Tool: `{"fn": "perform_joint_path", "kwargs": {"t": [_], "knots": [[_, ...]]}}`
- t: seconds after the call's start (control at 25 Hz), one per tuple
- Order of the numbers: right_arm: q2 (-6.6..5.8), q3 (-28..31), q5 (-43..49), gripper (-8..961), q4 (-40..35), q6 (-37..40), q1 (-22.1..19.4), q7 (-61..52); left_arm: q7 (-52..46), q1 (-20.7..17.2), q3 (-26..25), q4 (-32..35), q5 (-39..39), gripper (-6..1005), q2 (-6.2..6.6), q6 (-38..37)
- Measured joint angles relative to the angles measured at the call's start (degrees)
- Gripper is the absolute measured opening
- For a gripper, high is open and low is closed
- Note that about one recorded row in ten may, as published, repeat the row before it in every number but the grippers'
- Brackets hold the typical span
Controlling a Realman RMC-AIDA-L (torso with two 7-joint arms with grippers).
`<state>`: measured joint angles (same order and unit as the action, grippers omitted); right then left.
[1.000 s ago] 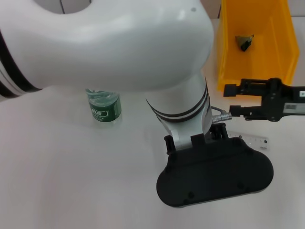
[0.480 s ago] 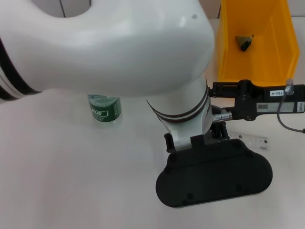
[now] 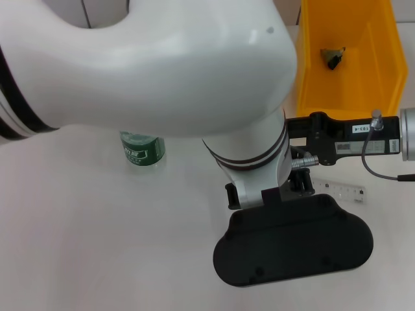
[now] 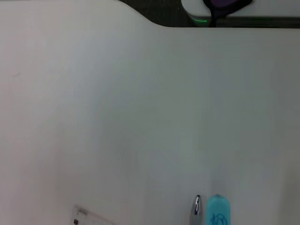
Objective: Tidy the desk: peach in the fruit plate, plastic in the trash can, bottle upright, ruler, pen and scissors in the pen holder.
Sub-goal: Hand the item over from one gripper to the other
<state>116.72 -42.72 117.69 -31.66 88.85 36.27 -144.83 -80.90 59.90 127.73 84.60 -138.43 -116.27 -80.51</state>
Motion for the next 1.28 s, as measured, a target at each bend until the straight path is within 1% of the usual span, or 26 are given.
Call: {"fn": "perform_joint_path", "kwargs": {"t": [0.04, 0.4, 0.64, 0.84, 1.04, 1.28], "knots": [[0.0, -0.1, 0.0, 667, 0.0, 0.1, 0.0, 0.0, 0.0, 0.0, 0.0, 0.0, 0.0, 239, -0.02, 0.0], [0.0, -2.8, 0.0, 432, 0.1, 0.1, 0.8, 0.3, 0.1, 0.0, 0.1, 0.1, 0.0, 246, -0.17, 0.2], [-0.07, -3.6, 0.4, 390, -0.2, 0.5, 0.8, 0.4, 0.1, 0.0, 0.3, 0.0, 0.1, 251, -0.19, 0.3], [-0.05, -5.0, 0.5, 192, -0.5, 0.0, 0.8, 1.3, -0.1, 0.1, 0.4, 0.0, 0.1, 254, -0.32, 0.5], [0.07, -5.2, 0.6, 116, -0.7, -0.2, 0.6, 2.5, -0.5, 0.2, 0.4, 0.0, 0.0, 258, -0.38, 0.7], [0.08, -5.2, 0.5, 110, -0.7, -0.3, 0.5, 3.0, -1.1, 0.2, 0.1, 0.0, 0.0, 263, -0.39, 0.9]]}}
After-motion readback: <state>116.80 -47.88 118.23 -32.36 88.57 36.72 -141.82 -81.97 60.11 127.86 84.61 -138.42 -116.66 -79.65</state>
